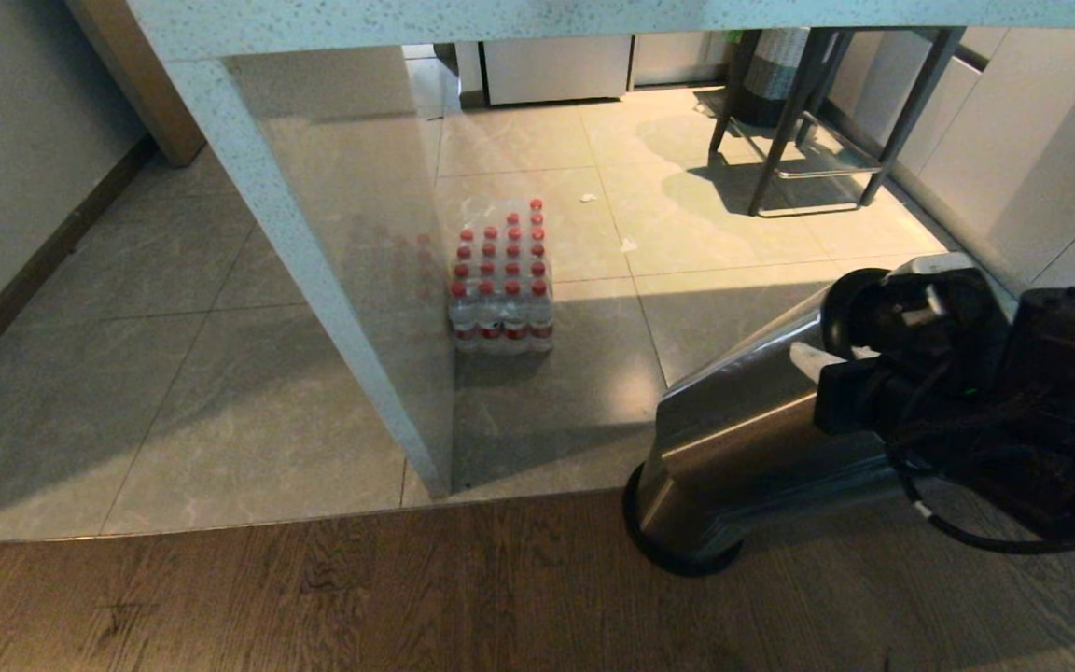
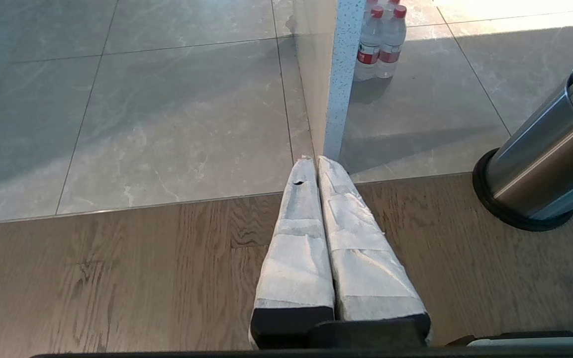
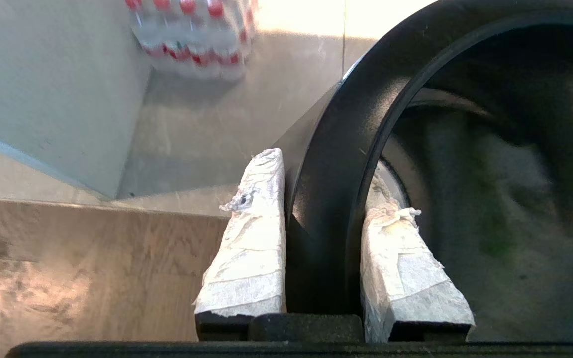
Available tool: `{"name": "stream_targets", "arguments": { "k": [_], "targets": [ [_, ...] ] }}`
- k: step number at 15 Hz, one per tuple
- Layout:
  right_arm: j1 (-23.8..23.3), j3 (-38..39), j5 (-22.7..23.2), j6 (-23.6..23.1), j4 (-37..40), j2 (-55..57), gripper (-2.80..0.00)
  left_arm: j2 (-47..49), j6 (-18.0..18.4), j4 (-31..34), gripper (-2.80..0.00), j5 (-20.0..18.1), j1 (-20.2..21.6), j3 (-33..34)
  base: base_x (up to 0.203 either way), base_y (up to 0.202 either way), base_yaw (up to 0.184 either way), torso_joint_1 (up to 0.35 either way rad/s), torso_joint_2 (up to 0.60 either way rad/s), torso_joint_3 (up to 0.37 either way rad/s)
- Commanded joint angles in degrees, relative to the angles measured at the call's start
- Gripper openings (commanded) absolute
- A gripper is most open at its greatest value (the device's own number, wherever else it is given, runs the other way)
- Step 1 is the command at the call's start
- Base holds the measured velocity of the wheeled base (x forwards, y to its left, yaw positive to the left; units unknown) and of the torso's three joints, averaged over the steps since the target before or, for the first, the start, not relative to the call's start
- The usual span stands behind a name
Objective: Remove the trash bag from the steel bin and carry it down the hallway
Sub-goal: Place the outer trash can on the ground
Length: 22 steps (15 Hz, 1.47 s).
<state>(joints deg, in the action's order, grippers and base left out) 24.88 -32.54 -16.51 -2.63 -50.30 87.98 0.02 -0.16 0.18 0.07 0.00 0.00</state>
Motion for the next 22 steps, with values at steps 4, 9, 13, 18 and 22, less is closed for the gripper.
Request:
{"name": "stream_targets", "arguments": {
  "k": [4, 9, 13, 18, 22],
  "targets": [
    [-0.46, -0.64, -0.13, -0.18, 8.94, -16.49, -2.80, 0.06, -0.02, -0.01, -2.80, 0.01, 0.00, 0.00, 0.000, 0.000, 0.000, 0.000, 0.00, 0.000],
    [-6.03, -0.67, -0.14, -0.05, 18.35, -27.30, -2.80, 0.06, -0.02, -0.01, -2.80, 0.01, 0.00, 0.00, 0.000, 0.000, 0.000, 0.000, 0.00, 0.000],
    [-16.68, -0.06, -0.20, 0.61, 22.11, -31.38, -2.80, 0.06, -0.02, -0.01, -2.80, 0.01, 0.00, 0.00, 0.000, 0.000, 0.000, 0.000, 0.00, 0.000],
    [-36.74, 0.23, -1.24, 5.10, 21.59, -22.60, -2.80, 0.06, -0.02, -0.01, -2.80, 0.01, 0.00, 0.00, 0.000, 0.000, 0.000, 0.000, 0.00, 0.000],
    [-46.09, -0.48, -2.19, 9.22, 15.80, -5.17, -2.80, 0.06, -0.02, -0.01, -2.80, 0.01, 0.00, 0.00, 0.000, 0.000, 0.000, 0.000, 0.00, 0.000]
  ]
}}
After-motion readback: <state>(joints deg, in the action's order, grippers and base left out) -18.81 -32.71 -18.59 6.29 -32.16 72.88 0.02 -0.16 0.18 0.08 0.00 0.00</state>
